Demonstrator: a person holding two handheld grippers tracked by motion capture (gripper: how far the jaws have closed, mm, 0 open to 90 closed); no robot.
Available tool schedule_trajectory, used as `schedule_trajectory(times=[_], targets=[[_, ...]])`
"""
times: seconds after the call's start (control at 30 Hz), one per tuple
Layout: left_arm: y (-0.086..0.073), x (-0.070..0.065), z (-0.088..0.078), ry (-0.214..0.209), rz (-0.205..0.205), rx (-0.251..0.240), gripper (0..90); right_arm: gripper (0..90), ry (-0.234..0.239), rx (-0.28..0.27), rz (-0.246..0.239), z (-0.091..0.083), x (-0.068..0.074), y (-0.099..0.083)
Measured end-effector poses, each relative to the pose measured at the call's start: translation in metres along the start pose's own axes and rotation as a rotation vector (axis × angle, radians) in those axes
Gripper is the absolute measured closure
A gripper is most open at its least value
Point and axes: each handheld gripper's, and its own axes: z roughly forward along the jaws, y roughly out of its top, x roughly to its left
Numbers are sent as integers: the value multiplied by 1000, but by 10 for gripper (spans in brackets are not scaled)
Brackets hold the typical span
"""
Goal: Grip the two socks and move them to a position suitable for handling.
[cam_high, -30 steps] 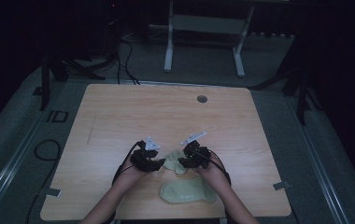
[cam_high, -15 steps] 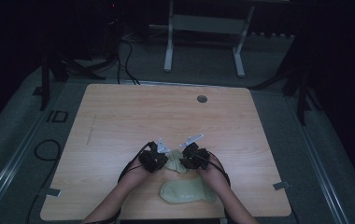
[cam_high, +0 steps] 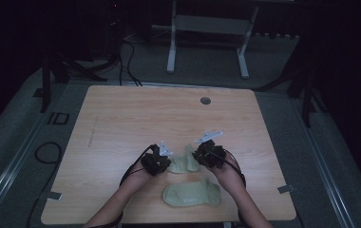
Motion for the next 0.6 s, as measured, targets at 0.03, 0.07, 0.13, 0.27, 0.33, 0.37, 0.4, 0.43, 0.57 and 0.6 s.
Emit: schedule_trajectory(times=[0.03, 0.07, 0.13, 0.27, 0.33, 0.37, 0.4, 0.43, 0.57, 0.6], targets=[[0, 0, 0, 0, 4, 0, 873, 825, 2, 0, 14, -2, -5, -2], [0, 0, 0, -1, 2, 2, 873, 824, -6, -1, 32, -7, -13, -6], [1, 0, 0, -1, 6, 5, 873, 825, -13, -3, 41, -8, -18, -8], [2, 0, 0, -2, 6, 8, 872, 824, -37, 14, 65, -9, -33, -17], [3, 0, 0, -2, 15, 18, 872, 823, -39, 23, 88, -7, -40, -22], [3, 0, 0, -2, 19, 21, 872, 823, -37, 24, 100, -7, -43, -25], [3, 0, 0, -2, 18, 23, 872, 823, -38, 25, 106, -6, -46, -28], [3, 0, 0, -2, 19, 24, 872, 822, -37, 26, 115, -5, -48, -31], [3, 0, 0, 3, 20, 24, 872, 821, -34, 47, 139, 1, -55, -42], [3, -1, 0, 5, 20, 24, 872, 820, -30, 55, 145, 3, -56, -44]])
